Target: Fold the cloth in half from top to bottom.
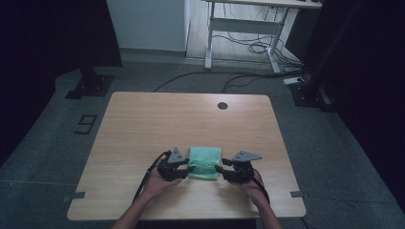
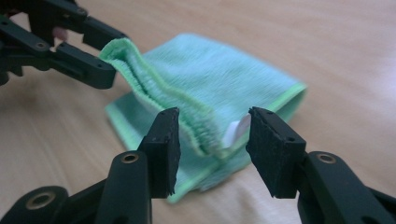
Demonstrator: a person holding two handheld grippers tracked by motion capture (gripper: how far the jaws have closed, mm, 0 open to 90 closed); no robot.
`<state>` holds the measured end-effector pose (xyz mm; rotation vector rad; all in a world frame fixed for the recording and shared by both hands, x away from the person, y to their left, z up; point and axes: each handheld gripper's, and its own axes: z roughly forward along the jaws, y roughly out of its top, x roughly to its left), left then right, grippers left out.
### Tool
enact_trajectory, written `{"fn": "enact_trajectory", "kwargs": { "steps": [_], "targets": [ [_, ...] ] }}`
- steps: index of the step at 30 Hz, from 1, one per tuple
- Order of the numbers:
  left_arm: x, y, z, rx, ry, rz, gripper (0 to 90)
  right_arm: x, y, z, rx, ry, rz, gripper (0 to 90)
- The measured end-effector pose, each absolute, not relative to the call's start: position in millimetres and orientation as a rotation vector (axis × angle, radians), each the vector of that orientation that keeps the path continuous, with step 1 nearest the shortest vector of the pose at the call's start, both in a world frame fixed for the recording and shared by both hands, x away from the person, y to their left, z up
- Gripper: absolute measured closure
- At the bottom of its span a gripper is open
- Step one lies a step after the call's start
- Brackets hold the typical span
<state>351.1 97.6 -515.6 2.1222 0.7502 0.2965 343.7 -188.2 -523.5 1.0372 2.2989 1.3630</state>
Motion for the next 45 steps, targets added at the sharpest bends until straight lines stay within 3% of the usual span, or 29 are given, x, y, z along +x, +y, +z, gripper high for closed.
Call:
{"fn": "enact_trajectory", "kwargs": {
  "steps": [8, 15, 21, 32, 45],
  "targets": [
    [354.1, 104.3, -501.0, 2.076, 0.749, 0.278, 57.4, 361.2, -189.1, -506.3, 1.060, 2.241, 1.383, 53.3],
    [375.7, 86.5, -504.1, 2.101, 0.774, 0.277, 58.0, 373.3, -168.1, -512.8, 1.054, 2.290, 1.338, 53.6],
    [382.8, 77.1, -524.1, 2.182, 0.792, 0.245, 57.5, 368.3, -151.1, -529.8, 1.015, 2.371, 1.226, 53.6],
    [377.0, 81.4, -539.1, 2.203, 0.811, 0.239, 57.3, 343.0, -159.2, -545.3, 1.045, 2.379, 1.195, 55.5],
    [383.7, 83.7, -517.8, 2.137, 0.806, 0.284, 57.0, 350.0, -157.9, -532.5, 1.013, 2.357, 1.232, 52.5]
  ]
}}
